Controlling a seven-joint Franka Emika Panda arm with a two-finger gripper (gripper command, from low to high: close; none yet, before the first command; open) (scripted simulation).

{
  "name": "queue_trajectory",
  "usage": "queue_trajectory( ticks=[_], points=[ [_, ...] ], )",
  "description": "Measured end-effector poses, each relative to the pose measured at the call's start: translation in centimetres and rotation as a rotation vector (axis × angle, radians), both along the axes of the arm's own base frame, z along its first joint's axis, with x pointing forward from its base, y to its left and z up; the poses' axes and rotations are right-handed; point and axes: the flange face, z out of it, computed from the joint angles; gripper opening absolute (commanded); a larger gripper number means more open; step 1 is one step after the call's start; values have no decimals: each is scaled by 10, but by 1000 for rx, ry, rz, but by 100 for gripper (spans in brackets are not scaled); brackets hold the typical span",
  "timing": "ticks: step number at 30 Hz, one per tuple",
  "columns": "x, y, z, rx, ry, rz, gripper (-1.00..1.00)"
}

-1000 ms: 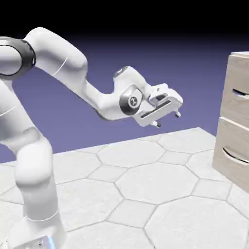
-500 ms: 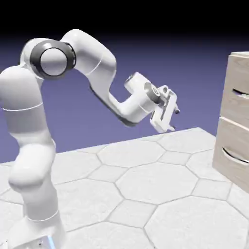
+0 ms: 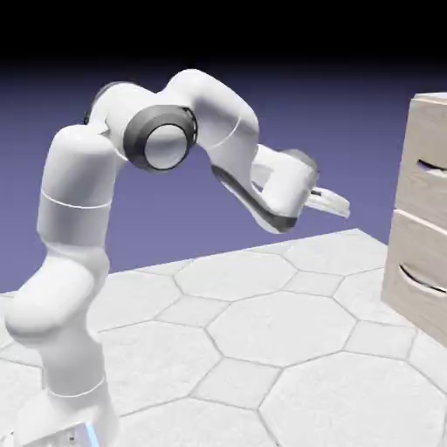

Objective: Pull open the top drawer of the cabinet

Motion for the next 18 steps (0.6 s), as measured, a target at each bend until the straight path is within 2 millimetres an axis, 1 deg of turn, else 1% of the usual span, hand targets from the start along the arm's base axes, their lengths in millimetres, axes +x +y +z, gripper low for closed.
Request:
queue_trajectory(
  ticks=[5,9,14,18],
  points=[
    [25,-10,6,-253,-97,171,100],
    [45,-26,15,-458,-188,273,100],
    [71,-55,30,-723,-304,350,100],
    [91,-87,45,-945,-389,368,100]
  ],
)
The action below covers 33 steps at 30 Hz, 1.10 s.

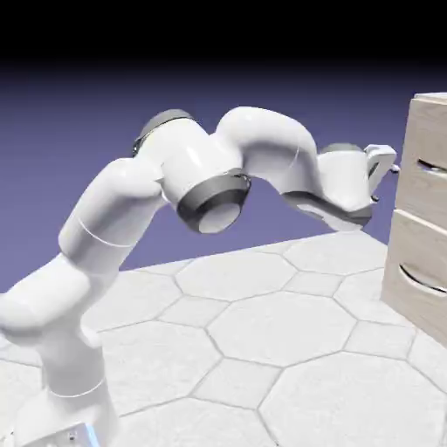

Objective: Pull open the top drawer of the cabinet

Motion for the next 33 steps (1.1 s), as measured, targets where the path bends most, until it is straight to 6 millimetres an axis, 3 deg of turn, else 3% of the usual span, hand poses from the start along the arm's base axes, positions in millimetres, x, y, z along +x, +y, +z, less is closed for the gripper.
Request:
queue_trajectory(
  ticks=[4,6,14,15,17,22,33],
  points=[
    [18,-41,16,-208,-113,-14,100],
    [19,-44,17,-221,-119,-16,100],
    [65,-44,18,-219,-120,-16,100],
    [69,-44,17,-221,-119,-16,-100],
    [69,-44,17,-221,-119,-16,-100],
    [43,-44,17,-221,-120,-16,-100],
    [-35,-44,17,-221,-120,-16,-100]
  ],
)
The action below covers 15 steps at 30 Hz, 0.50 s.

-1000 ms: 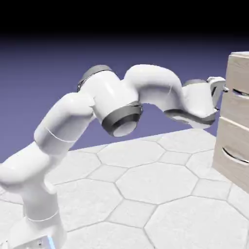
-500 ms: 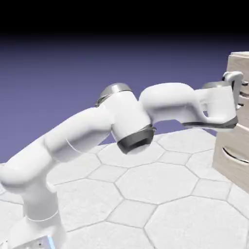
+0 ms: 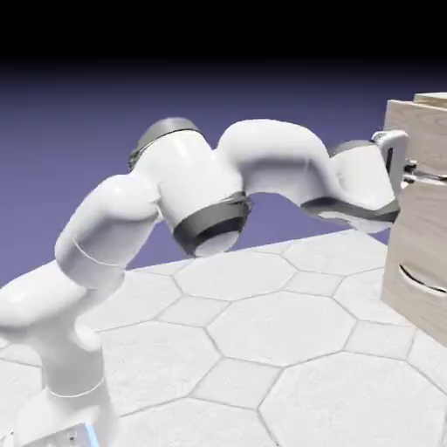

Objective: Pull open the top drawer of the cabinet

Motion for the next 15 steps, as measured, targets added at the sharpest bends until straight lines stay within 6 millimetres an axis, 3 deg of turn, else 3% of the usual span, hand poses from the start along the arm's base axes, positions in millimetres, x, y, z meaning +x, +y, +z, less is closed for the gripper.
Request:
queue_trajectory(
  ticks=[15],
  points=[
    [-110,0,0,0,0,0,-100]
  ],
)
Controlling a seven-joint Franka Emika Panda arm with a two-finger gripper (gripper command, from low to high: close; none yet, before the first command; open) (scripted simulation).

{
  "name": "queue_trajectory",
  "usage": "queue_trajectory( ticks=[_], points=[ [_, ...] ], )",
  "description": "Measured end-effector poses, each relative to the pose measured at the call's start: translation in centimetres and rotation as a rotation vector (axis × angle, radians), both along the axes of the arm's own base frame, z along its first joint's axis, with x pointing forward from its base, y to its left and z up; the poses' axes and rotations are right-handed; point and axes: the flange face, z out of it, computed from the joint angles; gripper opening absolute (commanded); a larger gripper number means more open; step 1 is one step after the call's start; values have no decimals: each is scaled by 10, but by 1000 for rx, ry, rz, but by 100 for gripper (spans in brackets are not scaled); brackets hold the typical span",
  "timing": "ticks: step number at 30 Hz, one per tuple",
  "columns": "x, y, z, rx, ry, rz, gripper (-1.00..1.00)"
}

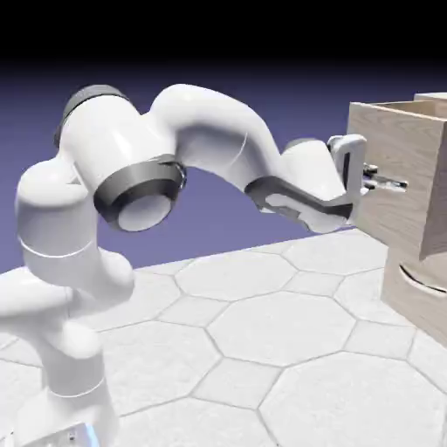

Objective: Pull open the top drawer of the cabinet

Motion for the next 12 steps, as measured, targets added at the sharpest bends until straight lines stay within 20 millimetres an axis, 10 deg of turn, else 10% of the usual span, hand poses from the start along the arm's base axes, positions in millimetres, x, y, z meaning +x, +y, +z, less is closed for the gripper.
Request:
queue_trajectory(
  ticks=[8,9,12],
  points=[
    [-27,0,0,0,0,0,-100],
    [-33,0,0,0,0,0,100],
    [-42,0,0,2,2,0,100]
  ],
)
